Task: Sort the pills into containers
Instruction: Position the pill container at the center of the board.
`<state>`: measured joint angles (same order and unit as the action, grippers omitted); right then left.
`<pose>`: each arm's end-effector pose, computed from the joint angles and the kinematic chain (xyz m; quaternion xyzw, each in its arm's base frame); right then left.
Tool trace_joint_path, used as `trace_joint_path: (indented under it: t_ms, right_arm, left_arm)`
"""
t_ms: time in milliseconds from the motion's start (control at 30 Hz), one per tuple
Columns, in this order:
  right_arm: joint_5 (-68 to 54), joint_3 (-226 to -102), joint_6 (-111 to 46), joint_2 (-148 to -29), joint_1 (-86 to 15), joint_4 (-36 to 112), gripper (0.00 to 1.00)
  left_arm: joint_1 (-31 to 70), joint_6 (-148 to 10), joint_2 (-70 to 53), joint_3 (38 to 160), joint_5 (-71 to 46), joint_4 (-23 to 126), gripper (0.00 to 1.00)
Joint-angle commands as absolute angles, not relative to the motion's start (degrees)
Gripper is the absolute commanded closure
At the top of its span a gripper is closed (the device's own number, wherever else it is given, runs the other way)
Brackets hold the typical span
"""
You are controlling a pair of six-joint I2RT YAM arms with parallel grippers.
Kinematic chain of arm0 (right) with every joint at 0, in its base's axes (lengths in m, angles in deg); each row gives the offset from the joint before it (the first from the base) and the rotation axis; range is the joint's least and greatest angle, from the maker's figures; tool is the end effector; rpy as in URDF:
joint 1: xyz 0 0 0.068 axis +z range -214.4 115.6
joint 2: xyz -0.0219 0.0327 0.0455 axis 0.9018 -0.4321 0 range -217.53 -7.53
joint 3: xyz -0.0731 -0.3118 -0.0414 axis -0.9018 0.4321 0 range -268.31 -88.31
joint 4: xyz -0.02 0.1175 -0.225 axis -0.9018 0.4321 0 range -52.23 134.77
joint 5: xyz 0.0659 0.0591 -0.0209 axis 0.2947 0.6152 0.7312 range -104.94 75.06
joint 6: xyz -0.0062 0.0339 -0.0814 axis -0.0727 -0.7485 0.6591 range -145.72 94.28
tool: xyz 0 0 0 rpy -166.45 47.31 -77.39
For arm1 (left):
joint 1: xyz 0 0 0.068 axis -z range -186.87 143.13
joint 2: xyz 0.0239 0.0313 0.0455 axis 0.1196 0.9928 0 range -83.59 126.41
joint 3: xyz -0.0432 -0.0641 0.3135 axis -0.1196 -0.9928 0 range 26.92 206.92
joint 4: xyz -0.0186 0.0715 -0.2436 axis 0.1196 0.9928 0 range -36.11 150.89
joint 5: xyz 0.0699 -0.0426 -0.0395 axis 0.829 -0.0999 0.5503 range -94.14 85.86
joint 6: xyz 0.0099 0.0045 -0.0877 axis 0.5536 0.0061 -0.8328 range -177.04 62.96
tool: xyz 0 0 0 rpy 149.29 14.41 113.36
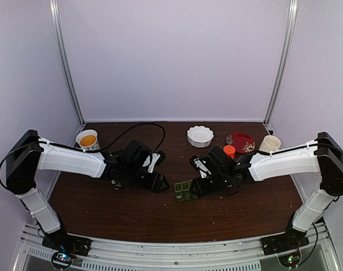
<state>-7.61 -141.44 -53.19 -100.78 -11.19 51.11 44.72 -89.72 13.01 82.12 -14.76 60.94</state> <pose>0.2009 0.2853 0.1991 -0.2307 0.9194 0.2488 0.1991 0.2212 -0.3024 0.2016 0.1853 0.9129 -0.3011 0.2040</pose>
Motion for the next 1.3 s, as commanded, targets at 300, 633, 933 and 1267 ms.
trace_joint_path:
  t_ms: [300, 633, 933, 1267]
  right_arm:
    - [-10.7, -145.4, -56.0, -106.1, -9.6, 53.8, 0.75]
    - [-11.1, -147.3, -55.7, -108.2, -9.4, 55.6, 0.80]
    - [-13.9, -150.2, -54.6, -110.3, -8.7, 58.7, 0.85]
    - [-16.6, -152.8, -53.7, -111.6, -8.4, 61.3, 0.87]
  left_arm:
    - [45.0, -89.2, 13.9, 83.5, -16.1, 58.2, 0.44]
    - [44.9, -88.8, 14.1, 84.3, -16.1, 58.9, 0.44]
    - [44.9, -88.6, 11.1, 84.4, -10.2, 62.2, 0.45]
    - [44.1, -87.9, -1.6, 82.3, 3.9, 68.6, 0.45]
